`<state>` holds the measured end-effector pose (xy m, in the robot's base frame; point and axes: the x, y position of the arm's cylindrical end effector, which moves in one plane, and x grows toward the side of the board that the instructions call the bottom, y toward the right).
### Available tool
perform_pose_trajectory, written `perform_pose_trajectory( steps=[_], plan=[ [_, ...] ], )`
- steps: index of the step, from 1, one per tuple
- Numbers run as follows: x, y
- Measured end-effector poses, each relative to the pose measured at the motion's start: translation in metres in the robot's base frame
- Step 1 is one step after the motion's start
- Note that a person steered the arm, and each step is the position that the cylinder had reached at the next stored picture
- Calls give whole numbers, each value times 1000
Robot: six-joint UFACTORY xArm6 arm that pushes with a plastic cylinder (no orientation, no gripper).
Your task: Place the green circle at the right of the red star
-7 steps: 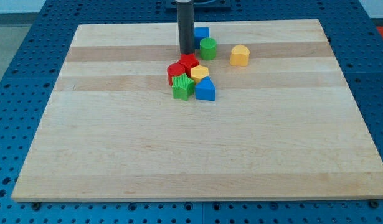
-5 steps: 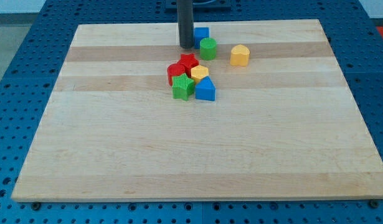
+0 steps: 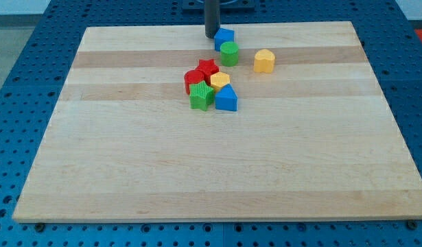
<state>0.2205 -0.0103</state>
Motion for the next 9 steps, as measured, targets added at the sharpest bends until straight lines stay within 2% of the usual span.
perform_pose_trajectory(
  steps=[4, 9],
  plan=[
    [48, 23],
    [64, 14]
  ],
)
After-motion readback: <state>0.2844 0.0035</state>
